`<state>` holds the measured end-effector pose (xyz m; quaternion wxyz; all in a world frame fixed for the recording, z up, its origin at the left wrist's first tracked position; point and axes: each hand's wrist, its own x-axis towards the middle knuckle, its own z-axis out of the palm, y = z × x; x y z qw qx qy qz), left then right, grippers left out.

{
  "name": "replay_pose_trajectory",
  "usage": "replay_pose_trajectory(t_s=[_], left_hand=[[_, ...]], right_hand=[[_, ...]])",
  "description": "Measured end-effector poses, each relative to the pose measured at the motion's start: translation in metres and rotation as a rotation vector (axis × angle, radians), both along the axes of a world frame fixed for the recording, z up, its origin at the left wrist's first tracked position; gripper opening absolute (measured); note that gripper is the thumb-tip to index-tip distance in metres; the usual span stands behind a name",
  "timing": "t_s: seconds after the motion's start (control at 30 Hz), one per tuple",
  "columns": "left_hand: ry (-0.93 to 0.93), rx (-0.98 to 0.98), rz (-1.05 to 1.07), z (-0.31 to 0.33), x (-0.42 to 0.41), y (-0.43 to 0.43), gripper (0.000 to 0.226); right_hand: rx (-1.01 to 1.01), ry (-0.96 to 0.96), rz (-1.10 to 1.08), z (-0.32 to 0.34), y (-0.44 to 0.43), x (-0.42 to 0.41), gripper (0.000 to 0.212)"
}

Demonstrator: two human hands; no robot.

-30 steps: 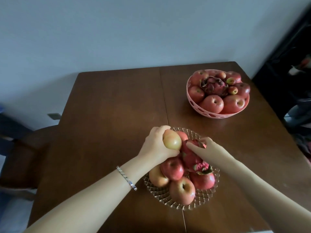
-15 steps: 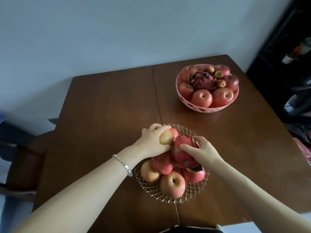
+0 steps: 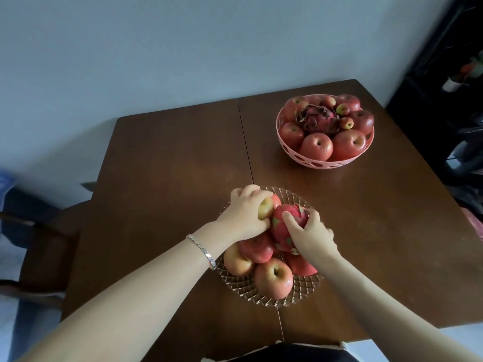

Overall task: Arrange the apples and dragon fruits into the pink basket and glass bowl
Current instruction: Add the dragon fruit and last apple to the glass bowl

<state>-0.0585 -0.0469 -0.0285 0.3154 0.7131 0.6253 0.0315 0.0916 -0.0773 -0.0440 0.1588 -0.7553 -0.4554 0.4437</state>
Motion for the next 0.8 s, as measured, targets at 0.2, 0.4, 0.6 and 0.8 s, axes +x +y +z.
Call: replay_pose_trajectory(t_s=[0.2,0.4,0.6,0.8], left_hand=[[-0.157,-0.04,0.157,-0.014,-0.014,-0.024,0.084],[-0.078,0.106,0.26,-0.009,-0.012,-0.052,0.098],[-0.008,-0.005,0.38,-0.019,-0.003,-0.065,0.076],[-0.042,0.105,0.329,-0.02,0.001,-0.073,0.061]], right_hand=[[-0.017,0.005,0.056,0.0,0.001,0.003,0.077],[0.058,-0.131,0.118,0.012,0.005,0.005,0.072],[0.394,-0.131,0.615,0.027,0.035,-0.023,0.064],[0.229,-0.314,0.825,0.019,0.047,-0.039,0.065]])
